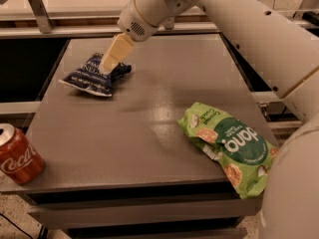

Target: Move blue chip bag near coke can

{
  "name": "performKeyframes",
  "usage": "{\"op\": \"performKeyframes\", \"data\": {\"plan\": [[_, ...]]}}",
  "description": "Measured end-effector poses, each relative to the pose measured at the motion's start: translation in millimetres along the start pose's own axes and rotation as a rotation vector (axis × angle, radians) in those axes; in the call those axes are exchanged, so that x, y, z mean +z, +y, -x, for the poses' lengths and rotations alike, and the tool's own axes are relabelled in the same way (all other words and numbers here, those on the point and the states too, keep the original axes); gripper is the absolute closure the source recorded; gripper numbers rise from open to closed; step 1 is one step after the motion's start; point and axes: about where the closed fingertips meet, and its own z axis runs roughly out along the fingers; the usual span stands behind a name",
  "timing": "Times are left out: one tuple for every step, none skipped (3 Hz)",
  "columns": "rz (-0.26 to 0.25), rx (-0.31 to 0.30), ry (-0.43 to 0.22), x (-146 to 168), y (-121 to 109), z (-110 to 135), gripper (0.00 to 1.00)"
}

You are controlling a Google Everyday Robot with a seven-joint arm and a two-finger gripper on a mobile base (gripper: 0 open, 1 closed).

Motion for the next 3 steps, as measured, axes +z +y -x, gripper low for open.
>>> {"op": "performKeyframes", "data": {"plan": [[0.036,-0.006,-0.043,32,11,9,0.0],[0.065,-0.012,-0.025,57,23,6,0.0],[0.067,-0.027,0.004,76,29,2,0.16]]}}
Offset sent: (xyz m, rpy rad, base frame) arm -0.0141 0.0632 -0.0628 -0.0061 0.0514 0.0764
